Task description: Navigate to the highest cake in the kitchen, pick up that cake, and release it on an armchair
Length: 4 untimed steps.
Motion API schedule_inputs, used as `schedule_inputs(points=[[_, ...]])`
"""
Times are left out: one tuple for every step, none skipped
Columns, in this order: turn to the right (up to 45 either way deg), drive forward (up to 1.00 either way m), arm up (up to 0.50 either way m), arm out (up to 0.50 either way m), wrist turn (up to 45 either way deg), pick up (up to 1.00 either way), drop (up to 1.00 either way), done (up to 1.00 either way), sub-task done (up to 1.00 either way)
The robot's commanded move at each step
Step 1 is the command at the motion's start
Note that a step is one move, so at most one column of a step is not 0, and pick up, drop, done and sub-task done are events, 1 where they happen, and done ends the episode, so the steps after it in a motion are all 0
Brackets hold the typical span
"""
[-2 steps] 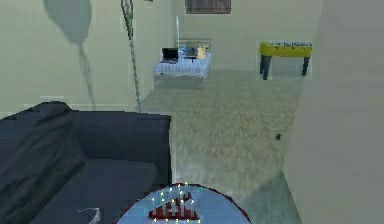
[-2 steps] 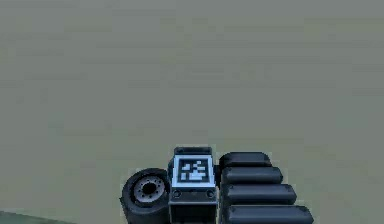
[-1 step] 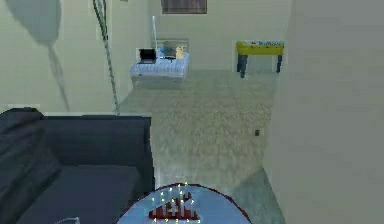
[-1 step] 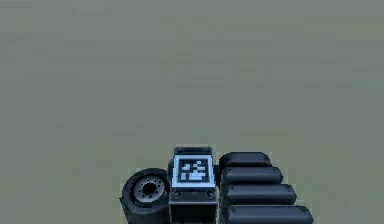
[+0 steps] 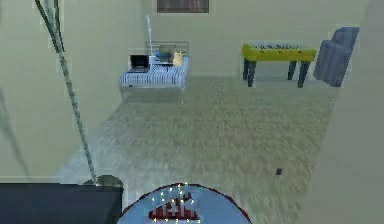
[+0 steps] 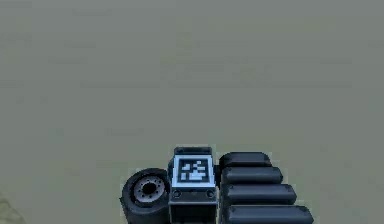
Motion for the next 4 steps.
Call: schedule_inputs(points=[[45.0, 0.0, 0.0, 0.0, 0.0, 0.0, 0.0, 0.0, 0.0], [45.0, 0.0, 0.0, 0.0, 0.0, 0.0, 0.0, 0.0, 0.0], [12.0, 0.0, 0.0, 0.0, 0.0, 0.0, 0.0, 0.0, 0.0], [-45.0, 0.0, 0.0, 0.0, 0.0, 0.0, 0.0, 0.0, 0.0]])
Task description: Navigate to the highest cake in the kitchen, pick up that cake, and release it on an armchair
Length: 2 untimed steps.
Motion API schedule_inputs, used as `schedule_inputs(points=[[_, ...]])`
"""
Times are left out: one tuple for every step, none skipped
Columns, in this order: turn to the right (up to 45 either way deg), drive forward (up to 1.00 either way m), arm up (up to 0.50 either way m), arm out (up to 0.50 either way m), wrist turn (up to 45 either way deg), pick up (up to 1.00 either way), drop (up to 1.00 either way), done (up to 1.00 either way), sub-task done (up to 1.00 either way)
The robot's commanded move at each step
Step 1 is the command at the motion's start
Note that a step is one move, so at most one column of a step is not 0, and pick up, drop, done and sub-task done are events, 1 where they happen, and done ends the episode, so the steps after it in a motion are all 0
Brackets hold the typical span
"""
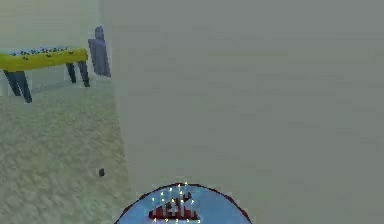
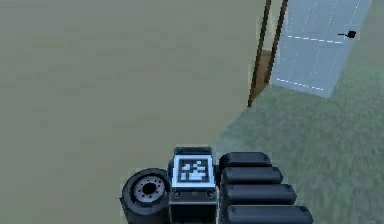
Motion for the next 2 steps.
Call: schedule_inputs(points=[[-45.0, 0.0, 0.0, 0.0, 0.0, 0.0, 0.0, 0.0, 0.0], [-27.0, 0.0, 0.0, 0.0, 0.0, 0.0, 0.0, 0.0, 0.0]])
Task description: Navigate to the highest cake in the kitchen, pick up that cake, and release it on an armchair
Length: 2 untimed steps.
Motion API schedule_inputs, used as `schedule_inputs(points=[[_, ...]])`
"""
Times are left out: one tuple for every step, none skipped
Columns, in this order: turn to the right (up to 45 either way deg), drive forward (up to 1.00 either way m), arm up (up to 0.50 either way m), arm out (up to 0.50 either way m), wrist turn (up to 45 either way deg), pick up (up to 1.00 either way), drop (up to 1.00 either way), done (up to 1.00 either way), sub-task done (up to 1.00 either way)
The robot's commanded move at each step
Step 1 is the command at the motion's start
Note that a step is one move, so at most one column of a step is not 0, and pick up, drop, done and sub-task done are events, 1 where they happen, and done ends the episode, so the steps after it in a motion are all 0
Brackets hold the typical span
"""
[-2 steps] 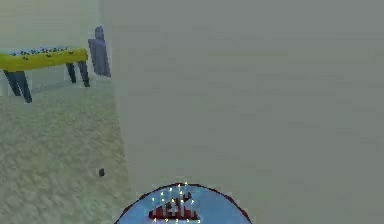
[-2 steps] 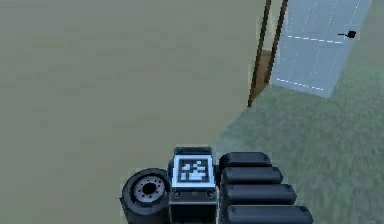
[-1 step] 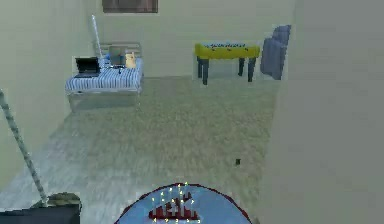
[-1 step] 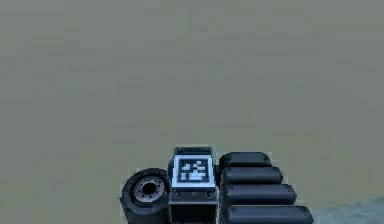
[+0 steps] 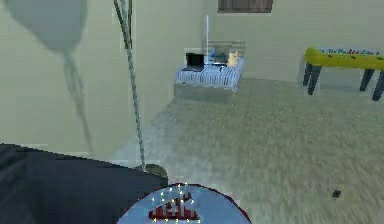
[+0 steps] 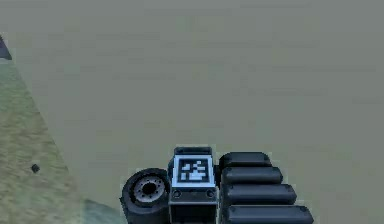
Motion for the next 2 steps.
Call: schedule_inputs(points=[[45.0, 0.0, 0.0, 0.0, 0.0, 0.0, 0.0, 0.0, 0.0], [45.0, 0.0, 0.0, 0.0, 0.0, 0.0, 0.0, 0.0, 0.0]])
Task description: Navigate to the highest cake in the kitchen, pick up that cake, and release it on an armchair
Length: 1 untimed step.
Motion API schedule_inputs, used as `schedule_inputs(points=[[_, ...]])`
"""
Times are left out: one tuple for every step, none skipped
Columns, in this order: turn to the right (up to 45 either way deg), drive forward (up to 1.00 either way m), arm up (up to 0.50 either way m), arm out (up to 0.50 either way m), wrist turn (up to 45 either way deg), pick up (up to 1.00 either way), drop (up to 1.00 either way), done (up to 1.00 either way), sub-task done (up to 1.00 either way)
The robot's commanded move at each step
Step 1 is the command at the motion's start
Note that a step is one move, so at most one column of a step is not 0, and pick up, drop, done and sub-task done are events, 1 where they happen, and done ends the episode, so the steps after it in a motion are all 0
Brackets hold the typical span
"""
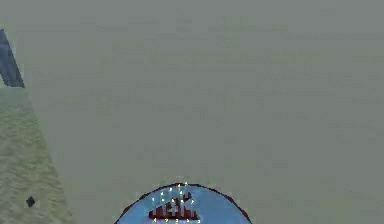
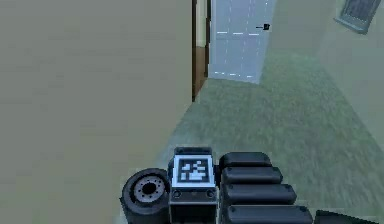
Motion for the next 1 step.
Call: schedule_inputs(points=[[42.0, 0.0, 0.0, 0.0, 0.0, 0.0, 0.0, 0.0, 0.0]])
